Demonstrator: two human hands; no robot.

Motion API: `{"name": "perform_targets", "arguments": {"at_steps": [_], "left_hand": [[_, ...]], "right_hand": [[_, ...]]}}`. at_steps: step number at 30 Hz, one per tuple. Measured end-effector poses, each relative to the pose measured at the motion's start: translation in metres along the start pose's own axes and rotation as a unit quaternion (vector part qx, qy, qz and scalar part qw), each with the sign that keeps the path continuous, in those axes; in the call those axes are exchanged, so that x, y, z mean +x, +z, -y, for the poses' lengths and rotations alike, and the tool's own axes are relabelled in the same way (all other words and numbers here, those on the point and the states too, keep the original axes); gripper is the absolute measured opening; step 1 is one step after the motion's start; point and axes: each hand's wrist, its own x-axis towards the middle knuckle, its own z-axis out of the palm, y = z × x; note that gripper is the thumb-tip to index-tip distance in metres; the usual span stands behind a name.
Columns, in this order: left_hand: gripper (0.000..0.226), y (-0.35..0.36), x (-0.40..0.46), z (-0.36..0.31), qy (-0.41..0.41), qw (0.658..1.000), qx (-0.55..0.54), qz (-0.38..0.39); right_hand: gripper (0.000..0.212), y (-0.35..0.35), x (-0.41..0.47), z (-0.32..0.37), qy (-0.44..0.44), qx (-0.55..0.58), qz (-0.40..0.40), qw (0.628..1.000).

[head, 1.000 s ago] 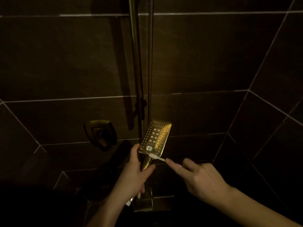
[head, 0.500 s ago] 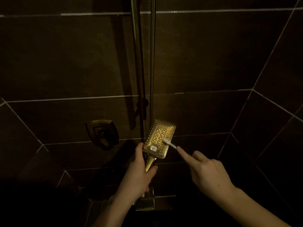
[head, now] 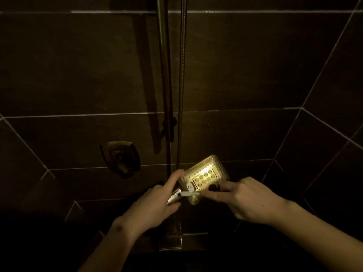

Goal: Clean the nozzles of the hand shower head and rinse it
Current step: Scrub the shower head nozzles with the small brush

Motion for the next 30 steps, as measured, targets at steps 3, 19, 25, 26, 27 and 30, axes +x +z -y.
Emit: {"name": "perform_targets", "arguments": {"at_steps": [3,19,25,26,27,30], "left_hand": [[0.089,-0.008,-0.001,0.0,0.018,0.996,0.066,0.056],[0.091,0.025,-0.011,-0.001,-0.019,0.991,-0.119,-0.056],[0.103,0.06,-0.01,-0.014,-0.061,0.968,-0.202,-0.138],[0.104,0.063,-0.011,-0.016,-0.069,0.965,-0.206,-0.144],[0.104,0.066,-0.01,-0.017,-0.076,0.964,-0.208,-0.149],[0.1,0.069,-0.011,-0.02,-0.088,0.963,-0.207,-0.147]], "right_hand": [[0.069,-0.01,0.003,-0.013,-0.015,-0.031,0.0,0.999],[0.093,0.027,-0.018,0.025,0.144,0.089,-0.133,0.977],[0.103,0.033,0.001,0.058,0.24,0.173,-0.156,0.943],[0.104,0.036,0.002,0.062,0.232,0.158,-0.153,0.947],[0.102,0.036,0.002,0.059,0.245,0.149,-0.159,0.945],[0.093,0.028,0.003,0.039,0.326,0.152,-0.193,0.913]]}}
